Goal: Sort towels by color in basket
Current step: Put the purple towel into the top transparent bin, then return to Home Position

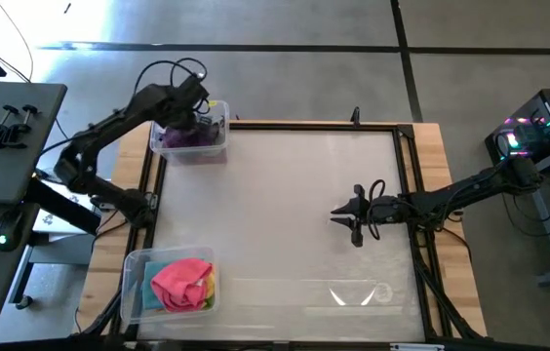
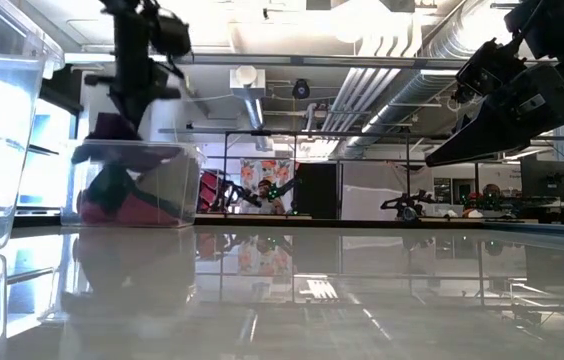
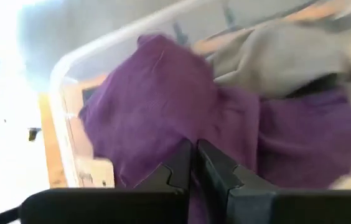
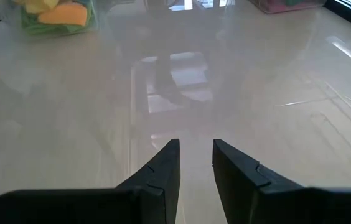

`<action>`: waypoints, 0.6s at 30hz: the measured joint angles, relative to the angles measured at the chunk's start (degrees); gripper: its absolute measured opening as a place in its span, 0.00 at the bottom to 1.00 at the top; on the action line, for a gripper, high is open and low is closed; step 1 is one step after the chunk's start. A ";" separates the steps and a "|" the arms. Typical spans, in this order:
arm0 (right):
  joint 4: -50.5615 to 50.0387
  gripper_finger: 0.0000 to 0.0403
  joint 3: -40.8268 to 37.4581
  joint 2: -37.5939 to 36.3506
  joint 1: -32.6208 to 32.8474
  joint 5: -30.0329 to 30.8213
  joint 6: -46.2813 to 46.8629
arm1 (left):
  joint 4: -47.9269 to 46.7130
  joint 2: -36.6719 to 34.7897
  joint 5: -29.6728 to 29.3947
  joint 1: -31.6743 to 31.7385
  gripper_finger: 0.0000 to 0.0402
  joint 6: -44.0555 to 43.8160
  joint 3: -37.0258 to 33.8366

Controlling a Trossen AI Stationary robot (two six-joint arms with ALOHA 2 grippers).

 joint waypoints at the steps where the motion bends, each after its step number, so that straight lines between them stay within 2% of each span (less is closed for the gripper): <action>1: 0.02 0.22 0.00 0.00 0.00 0.00 0.00 | 0.27 -1.00 -1.12 -1.43 0.04 -0.15 -0.06; 5: 0.02 0.22 -0.01 0.00 0.02 0.00 0.24 | 3.50 -3.93 -9.86 -7.53 0.04 -0.01 -3.50; 9: -0.06 0.22 0.00 0.00 0.02 0.00 0.85 | 5.94 -4.34 -14.14 -8.97 0.05 -2.09 -7.25; 14: -0.51 0.22 0.00 0.00 0.02 0.00 1.35 | 7.98 -3.86 -13.63 -8.64 0.11 -2.45 -11.63; 18: -0.48 0.22 -0.01 0.00 0.02 0.00 1.33 | 8.50 -3.90 -12.14 -9.48 0.20 -2.04 -12.16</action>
